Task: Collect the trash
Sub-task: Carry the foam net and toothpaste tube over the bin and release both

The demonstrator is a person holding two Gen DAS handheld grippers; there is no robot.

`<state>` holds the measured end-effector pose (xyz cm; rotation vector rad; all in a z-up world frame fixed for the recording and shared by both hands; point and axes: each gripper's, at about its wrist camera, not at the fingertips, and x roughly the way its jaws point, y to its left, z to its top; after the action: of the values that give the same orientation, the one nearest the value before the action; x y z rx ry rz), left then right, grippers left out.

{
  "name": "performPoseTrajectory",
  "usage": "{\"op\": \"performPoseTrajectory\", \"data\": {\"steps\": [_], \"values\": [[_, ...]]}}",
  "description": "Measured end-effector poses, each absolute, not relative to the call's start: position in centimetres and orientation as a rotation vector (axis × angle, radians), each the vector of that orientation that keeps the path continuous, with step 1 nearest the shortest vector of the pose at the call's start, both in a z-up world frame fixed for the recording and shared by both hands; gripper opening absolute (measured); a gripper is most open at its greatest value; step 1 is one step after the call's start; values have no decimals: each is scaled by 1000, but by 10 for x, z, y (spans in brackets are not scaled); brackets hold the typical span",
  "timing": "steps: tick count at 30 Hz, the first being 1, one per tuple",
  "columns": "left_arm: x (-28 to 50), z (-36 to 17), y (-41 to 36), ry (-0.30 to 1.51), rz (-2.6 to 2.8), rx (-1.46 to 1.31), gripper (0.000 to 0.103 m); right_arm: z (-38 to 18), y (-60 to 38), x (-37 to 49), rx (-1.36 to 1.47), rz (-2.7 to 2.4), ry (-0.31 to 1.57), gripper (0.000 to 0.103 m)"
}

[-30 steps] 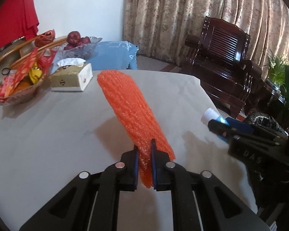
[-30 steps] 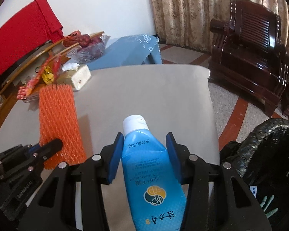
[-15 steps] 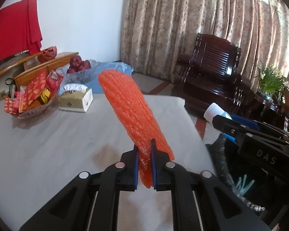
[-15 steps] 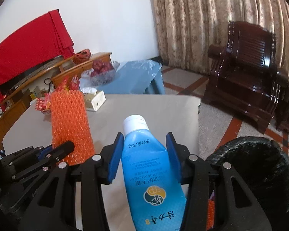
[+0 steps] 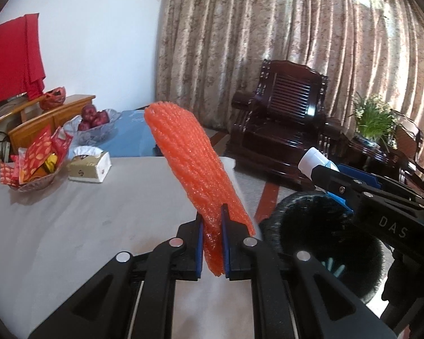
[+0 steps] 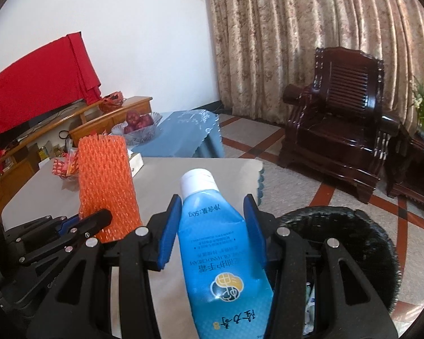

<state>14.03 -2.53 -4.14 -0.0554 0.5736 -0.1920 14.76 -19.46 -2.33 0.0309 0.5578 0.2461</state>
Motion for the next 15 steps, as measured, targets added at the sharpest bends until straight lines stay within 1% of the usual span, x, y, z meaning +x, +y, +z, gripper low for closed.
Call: {"op": "performPoseTrajectory", "data": {"steps": [15], "values": [[135,-30,-99,549,-346,-2,10,-23,-272,127,49,105,531,44]]}}
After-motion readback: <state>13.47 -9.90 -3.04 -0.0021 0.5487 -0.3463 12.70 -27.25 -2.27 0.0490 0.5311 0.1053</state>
